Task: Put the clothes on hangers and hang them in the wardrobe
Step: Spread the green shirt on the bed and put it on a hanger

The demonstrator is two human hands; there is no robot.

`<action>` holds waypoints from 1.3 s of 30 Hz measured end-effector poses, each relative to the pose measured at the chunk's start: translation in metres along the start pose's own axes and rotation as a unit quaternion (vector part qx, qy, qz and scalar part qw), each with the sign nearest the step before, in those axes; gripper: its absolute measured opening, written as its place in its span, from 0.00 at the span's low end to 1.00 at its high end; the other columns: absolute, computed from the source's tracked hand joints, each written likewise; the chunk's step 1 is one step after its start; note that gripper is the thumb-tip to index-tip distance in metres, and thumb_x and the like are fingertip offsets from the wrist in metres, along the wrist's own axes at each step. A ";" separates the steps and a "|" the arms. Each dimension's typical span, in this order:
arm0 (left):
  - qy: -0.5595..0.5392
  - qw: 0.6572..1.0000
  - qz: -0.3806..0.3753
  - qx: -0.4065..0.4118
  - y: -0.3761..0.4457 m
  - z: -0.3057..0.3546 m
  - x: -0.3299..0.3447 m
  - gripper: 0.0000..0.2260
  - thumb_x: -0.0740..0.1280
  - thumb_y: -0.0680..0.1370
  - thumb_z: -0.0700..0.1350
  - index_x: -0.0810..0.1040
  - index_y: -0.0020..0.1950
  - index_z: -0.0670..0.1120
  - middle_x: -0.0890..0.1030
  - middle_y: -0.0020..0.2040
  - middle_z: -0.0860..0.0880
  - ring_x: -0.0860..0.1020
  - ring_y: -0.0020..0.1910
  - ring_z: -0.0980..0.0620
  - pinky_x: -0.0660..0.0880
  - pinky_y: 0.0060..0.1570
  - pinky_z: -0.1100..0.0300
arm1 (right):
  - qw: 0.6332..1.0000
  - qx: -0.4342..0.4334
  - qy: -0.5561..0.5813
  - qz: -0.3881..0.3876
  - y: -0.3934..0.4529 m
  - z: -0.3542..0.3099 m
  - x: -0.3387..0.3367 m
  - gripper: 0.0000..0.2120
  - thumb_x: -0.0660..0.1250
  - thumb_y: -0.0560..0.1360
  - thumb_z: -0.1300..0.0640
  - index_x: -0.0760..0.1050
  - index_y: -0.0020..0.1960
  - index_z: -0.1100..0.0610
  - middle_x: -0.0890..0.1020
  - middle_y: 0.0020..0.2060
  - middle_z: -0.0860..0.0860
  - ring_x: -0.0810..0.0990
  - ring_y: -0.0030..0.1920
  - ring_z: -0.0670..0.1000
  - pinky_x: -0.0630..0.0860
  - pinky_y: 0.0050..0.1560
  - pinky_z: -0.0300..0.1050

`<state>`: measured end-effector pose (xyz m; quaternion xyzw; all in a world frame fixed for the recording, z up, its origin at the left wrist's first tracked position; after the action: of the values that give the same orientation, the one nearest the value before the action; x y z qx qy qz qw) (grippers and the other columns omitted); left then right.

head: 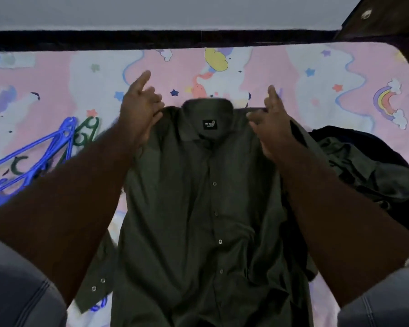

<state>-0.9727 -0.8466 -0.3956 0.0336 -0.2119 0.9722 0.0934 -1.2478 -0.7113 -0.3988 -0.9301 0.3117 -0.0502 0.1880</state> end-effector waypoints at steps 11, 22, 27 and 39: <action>0.388 0.911 -0.098 -0.104 -0.094 -0.168 0.008 0.11 0.66 0.76 0.55 0.79 0.42 0.50 0.84 0.35 0.50 0.83 0.36 0.50 0.80 0.44 0.54 | 0.870 0.013 -0.483 -0.097 -0.111 0.145 0.015 0.07 0.69 0.76 0.54 0.83 0.52 0.52 0.86 0.50 0.53 0.84 0.52 0.57 0.78 0.52 0.47; 0.310 0.932 -0.035 -0.186 -0.167 -0.228 -0.015 0.13 0.66 0.80 0.52 0.81 0.40 0.47 0.83 0.34 0.49 0.80 0.34 0.49 0.78 0.41 0.56 | 0.795 -0.048 -0.577 -0.183 -0.164 0.176 0.009 0.14 0.63 0.73 0.56 0.83 0.53 0.57 0.83 0.51 0.56 0.80 0.54 0.59 0.76 0.53 0.47; 0.491 0.859 -0.030 -0.139 -0.181 -0.219 -0.034 0.14 0.65 0.82 0.49 0.81 0.65 0.46 0.82 0.63 0.43 0.78 0.64 0.43 0.70 0.62 0.58 | 0.782 -0.025 -0.578 -0.231 -0.172 0.189 -0.003 0.25 0.61 0.77 0.60 0.69 0.74 0.58 0.70 0.73 0.56 0.71 0.71 0.56 0.66 0.70 0.42; 0.126 0.959 0.080 -0.240 -0.173 -0.229 -0.029 0.09 0.63 0.84 0.47 0.77 0.58 0.44 0.78 0.45 0.47 0.79 0.37 0.51 0.72 0.36 0.59 | 0.771 -0.076 -0.602 -0.192 -0.146 0.169 -0.006 0.14 0.63 0.74 0.58 0.80 0.57 0.57 0.80 0.56 0.57 0.78 0.59 0.60 0.76 0.59 0.48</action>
<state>-0.9158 -0.6011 -0.5363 -0.1293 -0.4274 0.8935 0.0470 -1.1354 -0.5462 -0.4989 -0.8217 -0.0471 0.5089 0.2521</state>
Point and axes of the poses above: each hand's wrist, its own y-axis towards the middle knuckle, its own x-axis out of the palm, z = x × y, the point moved 8 cm from there along y, towards the middle knuckle
